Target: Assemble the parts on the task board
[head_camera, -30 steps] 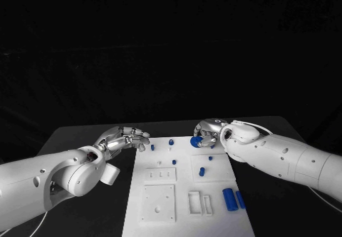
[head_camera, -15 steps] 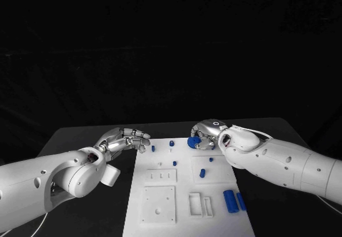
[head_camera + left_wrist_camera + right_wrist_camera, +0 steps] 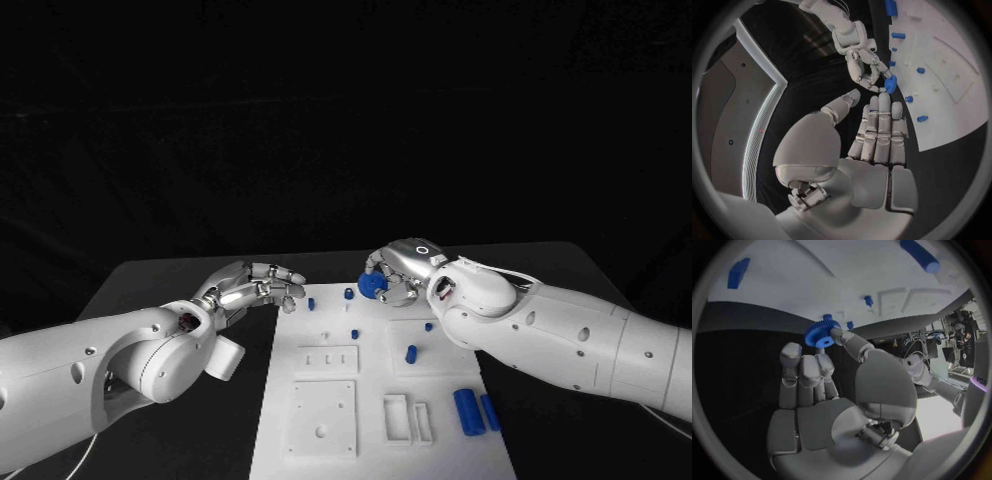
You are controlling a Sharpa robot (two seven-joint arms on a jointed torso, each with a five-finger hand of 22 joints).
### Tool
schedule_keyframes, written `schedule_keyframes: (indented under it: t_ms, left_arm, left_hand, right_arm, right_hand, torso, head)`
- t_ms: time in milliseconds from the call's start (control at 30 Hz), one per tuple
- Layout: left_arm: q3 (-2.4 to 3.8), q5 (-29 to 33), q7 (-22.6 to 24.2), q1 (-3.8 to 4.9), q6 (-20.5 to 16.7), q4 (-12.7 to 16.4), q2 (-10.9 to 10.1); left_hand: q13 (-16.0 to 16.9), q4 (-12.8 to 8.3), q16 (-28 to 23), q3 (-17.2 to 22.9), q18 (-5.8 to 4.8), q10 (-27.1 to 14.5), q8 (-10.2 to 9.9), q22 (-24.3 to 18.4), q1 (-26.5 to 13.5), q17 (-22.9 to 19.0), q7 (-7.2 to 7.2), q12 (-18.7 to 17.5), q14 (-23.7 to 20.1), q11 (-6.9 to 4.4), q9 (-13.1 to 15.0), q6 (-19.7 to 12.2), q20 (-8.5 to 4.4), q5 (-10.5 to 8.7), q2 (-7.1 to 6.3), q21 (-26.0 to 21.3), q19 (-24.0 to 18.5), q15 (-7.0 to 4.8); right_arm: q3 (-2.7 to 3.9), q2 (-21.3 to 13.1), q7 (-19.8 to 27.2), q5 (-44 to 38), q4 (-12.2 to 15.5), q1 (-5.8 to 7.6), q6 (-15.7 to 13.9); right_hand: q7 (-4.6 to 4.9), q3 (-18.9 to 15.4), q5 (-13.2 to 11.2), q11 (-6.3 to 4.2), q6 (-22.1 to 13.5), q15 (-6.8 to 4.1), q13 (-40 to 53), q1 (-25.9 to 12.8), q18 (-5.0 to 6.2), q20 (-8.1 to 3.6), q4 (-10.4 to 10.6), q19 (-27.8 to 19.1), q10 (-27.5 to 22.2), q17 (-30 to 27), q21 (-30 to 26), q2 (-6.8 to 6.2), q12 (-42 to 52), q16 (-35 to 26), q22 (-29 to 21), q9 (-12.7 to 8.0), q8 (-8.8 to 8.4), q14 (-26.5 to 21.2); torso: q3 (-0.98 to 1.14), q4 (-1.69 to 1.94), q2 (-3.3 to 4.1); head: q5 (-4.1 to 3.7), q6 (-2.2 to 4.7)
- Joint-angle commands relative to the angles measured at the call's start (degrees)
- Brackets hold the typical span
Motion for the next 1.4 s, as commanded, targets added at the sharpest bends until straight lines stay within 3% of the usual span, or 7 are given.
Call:
schedule_keyframes:
  t_ms: [33, 233, 467, 667, 767, 1000, 1400]
  left_arm:
    - [0.03, -0.2, 0.4, 0.12, 0.0, 0.3, 0.0]
    - [0.03, -0.2, 0.4, 0.12, 0.1, 0.4, 0.1]
    - [0.04, 0.1, 0.3, 0.12, 0.2, 0.6, 0.4]
    - [0.04, 1.6, 0.1, 0.12, 0.3, 1.1, 0.5]
    - [0.05, 1.6, 0.1, 0.12, 0.3, 1.2, 0.5]
    - [0.05, 1.6, 0.1, 0.12, 0.4, 1.2, 0.6]
    - [0.06, 1.6, 0.0, 0.13, 0.5, 1.2, 0.8]
  left_hand:
    - [-0.1, -0.1, 0.3, 0.3, 0.29, 0.2, -0.3, -0.1, -0.1, -0.1, 0.32, -0.3, -0.3, 0.19, 0.1, -0.2, -0.22, 0.22, 0.55, 0.3, 0.0, -0.12]
    - [-0.1, -0.1, 0.3, 0.2, 0.29, 0.2, -0.3, -0.1, -0.1, -0.1, 0.32, -0.3, -0.3, 0.19, 0.1, -0.2, -0.22, 0.23, 0.54, 0.3, 0.0, -0.12]
    - [-0.1, -0.1, 0.3, 0.2, 0.29, 0.2, -0.3, -0.1, -0.1, -0.1, 0.32, -0.3, -0.3, 0.19, 0.1, -0.2, -0.21, 0.23, 0.54, 0.3, 0.0, -0.12]
    - [-0.1, -0.1, 0.3, 0.2, 0.28, 0.2, -0.3, -0.1, -0.2, -0.1, 0.32, -0.3, -0.3, 0.19, 0.1, -0.2, -0.21, 0.23, 0.56, 0.3, 0.0, -0.12]
    - [-0.1, -0.1, 0.4, 0.2, 0.28, 0.2, -0.3, -0.1, -0.2, -0.1, 0.33, -0.3, -0.3, 0.19, 0.1, -0.2, -0.21, 0.23, 0.57, 0.3, 0.0, -0.12]
    - [-0.1, -0.1, 0.4, 0.2, 0.29, 0.2, -0.3, -0.1, -0.2, -0.1, 0.32, -0.3, -0.3, 0.19, 0.2, -0.2, -0.22, 0.24, 0.58, 0.3, 0.0, -0.12]
    - [-0.1, -0.1, 0.4, 0.2, 0.29, 0.2, -0.3, -0.1, -0.2, -0.1, 0.33, -0.3, -0.4, 0.19, 0.2, -0.2, -0.22, 0.24, 0.56, 0.3, 0.0, -0.12]
  right_arm:
    - [0.03, 0.8, -0.7, -1.3, 0.3, 0.06, -0.9]
    - [-0.21, 3.2, -0.6, -1.3, -0.3, -0.01, -0.6]
    - [-1.83, 5.1, -0.5, -1.3, -1.9, -0.10, 0.0]
    - [-2.54, 6.5, -0.3, -1.2, -3.5, -0.61, 0.6]
    - [-2.58, 7.1, -0.2, -1.2, -4.3, -1.09, 0.8]
    - [-2.64, 8.2, -0.2, -1.2, -5.8, -1.56, 1.8]
    - [-2.64, 8.9, -0.7, -0.6, -7.8, -1.78, 2.4]
  right_hand:
    - [1.34, 0.3, -0.4, 0.08, 2.6, -0.33, -0.1, -0.2, 3.97, -0.16, 0.2, 0.4, 0.4, 0.1, 0.0, -0.60, 0.2, -0.3, 0.8, 0.4, 0.32, 0.1]
    - [1.34, 0.4, -0.5, 0.09, 2.6, -0.33, -0.2, -0.2, 3.97, -0.15, 0.3, 0.4, 0.3, 0.1, 0.0, -0.61, 0.1, -0.3, 0.8, 0.4, 0.30, 0.1]
    - [1.35, 0.4, -0.6, 0.09, 2.6, -0.32, -0.3, -0.1, 3.97, -0.16, 0.3, 0.4, 0.1, 0.1, -0.1, -0.64, -0.1, -0.4, 0.8, 0.4, 0.28, 0.1]
    - [1.36, 0.4, -0.7, 0.10, 2.5, -0.32, -0.4, -0.1, 3.97, -0.16, 0.4, 0.3, 0.0, 0.1, -0.1, -0.65, -0.2, -0.4, 0.8, 0.4, 0.26, 0.1]
    - [1.36, 0.4, -0.8, 0.11, 2.5, -0.31, -0.3, -0.1, 3.97, -0.15, 0.4, 0.3, 0.1, 0.1, -0.1, -0.67, -0.1, -0.4, 0.8, 0.4, 0.25, 0.1]
    - [1.38, 0.4, -0.9, 0.12, 2.5, -0.30, -0.3, -0.2, 3.97, -0.14, 0.4, 0.3, 0.1, 0.1, -0.1, -0.66, -0.1, -0.4, 0.8, 0.4, 0.23, 0.1]
    - [1.50, 0.2, -1.0, 0.23, 2.0, -0.20, -0.9, -0.3, 3.97, -0.09, 0.5, 0.2, -0.7, 0.2, -0.3, -0.65, -0.8, -0.6, 0.7, 0.3, -0.02, 0.1]
  torso:
    - [-0.04, 0.19, 0.10]
    - [0.00, 0.12, 0.17]
    - [-0.03, 0.25, 0.20]
    - [-0.18, 0.47, 0.33]
    - [-0.28, 0.55, 0.41]
    - [-0.18, 0.49, 0.37]
    - [-0.21, 0.40, 0.30]
  head:
    - [-0.08, 0.08]
    - [-0.30, 0.15]
    - [-0.07, -0.12]
    - [0.15, -0.34]
    - [0.04, -0.37]
    - [0.22, -0.57]
    - [0.47, -0.70]
